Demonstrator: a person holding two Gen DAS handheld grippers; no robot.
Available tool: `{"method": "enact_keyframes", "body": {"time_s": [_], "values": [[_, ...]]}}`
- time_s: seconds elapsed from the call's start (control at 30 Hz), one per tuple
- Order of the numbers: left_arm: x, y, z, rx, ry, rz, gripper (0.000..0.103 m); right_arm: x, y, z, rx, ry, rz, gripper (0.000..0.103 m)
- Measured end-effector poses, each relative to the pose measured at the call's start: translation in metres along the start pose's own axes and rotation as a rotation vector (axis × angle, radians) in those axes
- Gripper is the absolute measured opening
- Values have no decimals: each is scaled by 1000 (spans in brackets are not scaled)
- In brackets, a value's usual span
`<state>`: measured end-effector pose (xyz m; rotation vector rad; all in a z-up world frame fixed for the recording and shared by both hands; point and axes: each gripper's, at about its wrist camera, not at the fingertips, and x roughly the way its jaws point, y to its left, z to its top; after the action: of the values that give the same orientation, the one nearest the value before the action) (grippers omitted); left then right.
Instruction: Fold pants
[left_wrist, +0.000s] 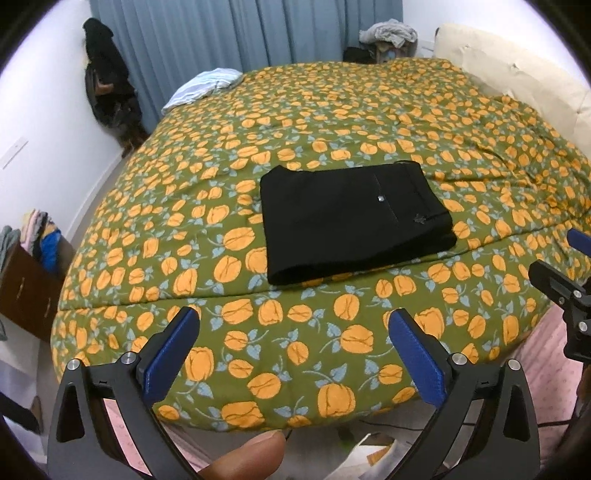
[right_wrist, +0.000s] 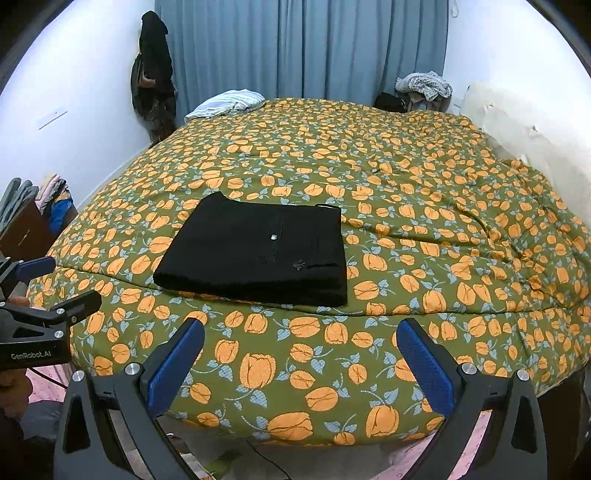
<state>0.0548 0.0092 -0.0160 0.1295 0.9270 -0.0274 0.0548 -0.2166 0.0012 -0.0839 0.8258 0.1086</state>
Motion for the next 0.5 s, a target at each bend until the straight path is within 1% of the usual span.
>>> {"method": "enact_keyframes", "body": {"time_s": [0.1, 0.2, 0.33, 0.43, 0.5], "values": [[1, 0, 1, -1, 7, -8, 103, 0, 0, -1, 4, 2, -6, 103], [1, 1, 1, -6, 16, 0, 103, -3, 0, 0, 11, -3, -7, 103], [2, 5, 1, -27, 26, -28, 103, -5, 0, 0, 12, 1, 4, 103], [2, 8, 1, -28, 21, -5, 102, -6, 1, -1, 6, 5, 3, 103], [3, 8, 1, -30, 25, -17, 102, -5, 1, -2, 7, 11, 3, 103]]}}
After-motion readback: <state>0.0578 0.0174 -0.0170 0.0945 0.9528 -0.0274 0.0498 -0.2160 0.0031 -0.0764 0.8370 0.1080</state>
